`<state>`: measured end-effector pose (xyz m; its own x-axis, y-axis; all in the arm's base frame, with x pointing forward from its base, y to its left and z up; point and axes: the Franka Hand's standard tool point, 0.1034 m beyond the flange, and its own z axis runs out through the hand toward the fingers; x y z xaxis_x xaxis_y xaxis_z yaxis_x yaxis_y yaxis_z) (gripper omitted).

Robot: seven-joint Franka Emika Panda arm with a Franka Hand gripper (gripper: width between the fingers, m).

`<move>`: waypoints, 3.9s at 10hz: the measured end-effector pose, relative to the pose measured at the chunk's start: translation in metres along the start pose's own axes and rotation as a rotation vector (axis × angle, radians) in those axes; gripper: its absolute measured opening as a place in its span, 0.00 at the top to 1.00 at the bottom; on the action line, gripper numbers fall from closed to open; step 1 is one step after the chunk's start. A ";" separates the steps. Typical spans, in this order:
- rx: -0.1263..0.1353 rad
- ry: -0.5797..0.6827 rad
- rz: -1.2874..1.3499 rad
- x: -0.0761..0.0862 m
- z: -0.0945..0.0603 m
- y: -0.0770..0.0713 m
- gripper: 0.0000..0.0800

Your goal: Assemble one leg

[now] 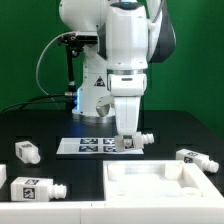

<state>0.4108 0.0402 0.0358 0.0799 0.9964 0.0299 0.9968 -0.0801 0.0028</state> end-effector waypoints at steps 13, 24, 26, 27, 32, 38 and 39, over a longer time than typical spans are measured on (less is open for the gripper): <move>0.168 -0.014 -1.272 -0.036 0.021 0.004 0.64; 0.104 -0.097 -1.018 -0.056 -0.018 0.019 0.19; 0.084 -0.111 -0.721 -0.050 -0.018 0.019 0.19; 0.091 -0.123 -0.561 -0.045 -0.019 0.021 0.19; 0.071 -0.145 -0.145 -0.044 -0.024 0.032 0.19; 0.044 -0.081 0.840 -0.039 -0.026 0.045 0.19; 0.039 -0.067 0.897 -0.039 -0.027 0.048 0.19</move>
Offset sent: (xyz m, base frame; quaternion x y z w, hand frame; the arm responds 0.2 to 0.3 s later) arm 0.0008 0.0192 -0.0023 0.0347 0.0483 -0.4542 0.8889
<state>0.4558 -0.0034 0.0618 0.8272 0.5593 -0.0540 0.5587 -0.8289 -0.0276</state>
